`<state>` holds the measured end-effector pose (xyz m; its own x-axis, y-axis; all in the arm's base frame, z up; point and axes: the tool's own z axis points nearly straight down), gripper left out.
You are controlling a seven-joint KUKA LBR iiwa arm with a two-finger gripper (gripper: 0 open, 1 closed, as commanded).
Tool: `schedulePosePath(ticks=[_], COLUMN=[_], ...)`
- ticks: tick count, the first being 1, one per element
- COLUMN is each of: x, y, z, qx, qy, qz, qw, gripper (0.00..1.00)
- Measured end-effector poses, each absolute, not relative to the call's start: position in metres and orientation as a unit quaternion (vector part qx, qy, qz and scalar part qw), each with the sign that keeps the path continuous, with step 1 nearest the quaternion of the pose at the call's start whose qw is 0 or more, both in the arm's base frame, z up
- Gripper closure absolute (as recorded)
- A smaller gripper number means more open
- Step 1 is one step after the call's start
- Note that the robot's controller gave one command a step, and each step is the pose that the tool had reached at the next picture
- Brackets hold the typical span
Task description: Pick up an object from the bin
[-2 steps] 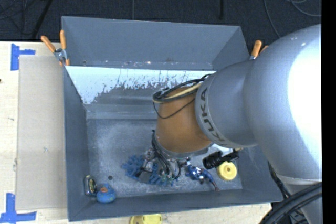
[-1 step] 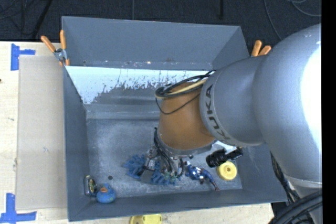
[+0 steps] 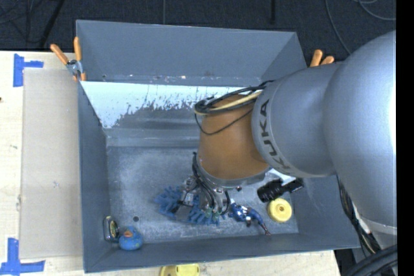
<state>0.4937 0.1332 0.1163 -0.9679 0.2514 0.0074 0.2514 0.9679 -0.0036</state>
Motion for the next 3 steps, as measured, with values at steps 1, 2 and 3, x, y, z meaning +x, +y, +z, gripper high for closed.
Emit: schedulePosePath(ticks=[1, 2, 3], x=[0.494, 0.495, 0.494], y=[0.133, 0.133, 0.133], z=[0.136, 0.145, 0.154], qx=[-0.127, -0.127, -0.127], qy=[-0.992, -0.992, -0.992], qz=[0.0, -0.001, 0.0], qw=[0.001, -0.001, 0.002], gripper=[1.0, 1.0, 1.0])
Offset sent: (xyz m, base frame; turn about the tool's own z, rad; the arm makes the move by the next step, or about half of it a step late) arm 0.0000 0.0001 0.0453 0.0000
